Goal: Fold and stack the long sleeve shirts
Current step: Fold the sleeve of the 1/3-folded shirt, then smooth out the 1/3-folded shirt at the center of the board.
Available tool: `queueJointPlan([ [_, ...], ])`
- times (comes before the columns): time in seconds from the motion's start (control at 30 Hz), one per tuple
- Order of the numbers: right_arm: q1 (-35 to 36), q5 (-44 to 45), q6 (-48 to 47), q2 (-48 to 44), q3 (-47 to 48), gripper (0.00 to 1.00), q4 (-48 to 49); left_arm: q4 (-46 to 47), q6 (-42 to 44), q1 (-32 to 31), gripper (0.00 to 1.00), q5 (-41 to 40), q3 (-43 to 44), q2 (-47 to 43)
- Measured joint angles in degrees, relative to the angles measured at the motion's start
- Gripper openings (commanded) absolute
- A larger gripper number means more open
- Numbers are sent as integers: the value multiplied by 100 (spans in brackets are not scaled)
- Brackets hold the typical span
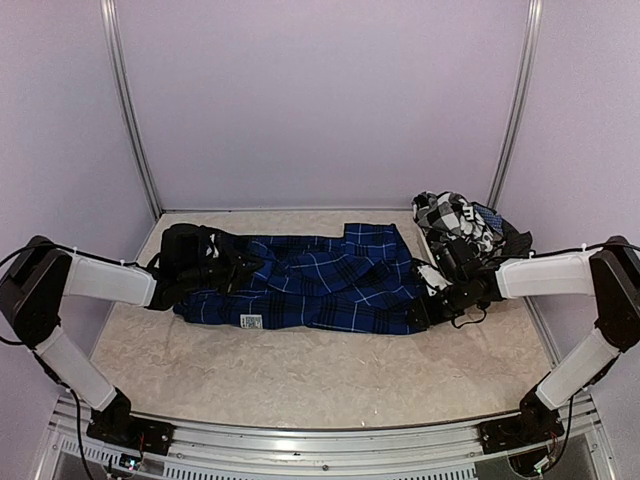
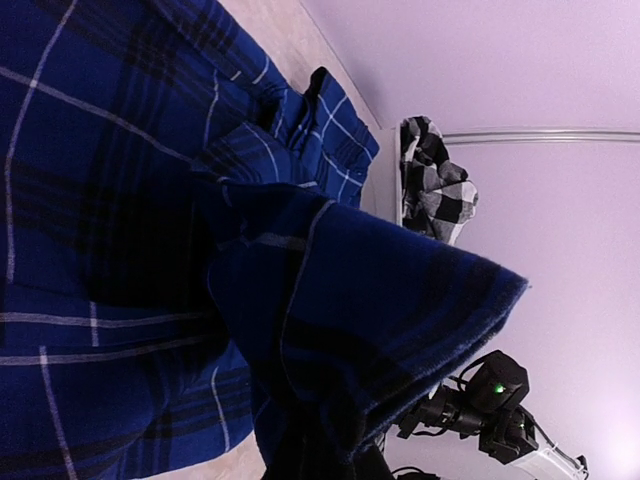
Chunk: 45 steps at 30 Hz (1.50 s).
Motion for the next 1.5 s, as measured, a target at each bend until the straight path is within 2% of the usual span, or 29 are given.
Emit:
queueJointPlan([
  [0.3,26,57,-4,70,0,55,0,-503,310,125,58,-306,-474,-120],
  [0.47,52,63,-11,92,0,54,0,-1266,737,201,79,-981,-549,-769],
  [0.57,66,74,-7,105,0,54,0,-1659,949,227,87,-1443,-621,-1296],
  [0.73,85,184,0,262,2,53,-4,-1974,1080,297,91,-1985,-951,-1895],
  [0.97,101,431,15,448,107,52,-13,-2181,1056,466,93,-2245,-1460,-1941],
  [1.23,122,726,24,522,164,50,-22,-2065,1143,907,93,-2223,-1469,-1602],
  [1.5,155,964,50,527,203,49,-168,-1937,1351,1010,93,-2002,-1342,-981],
])
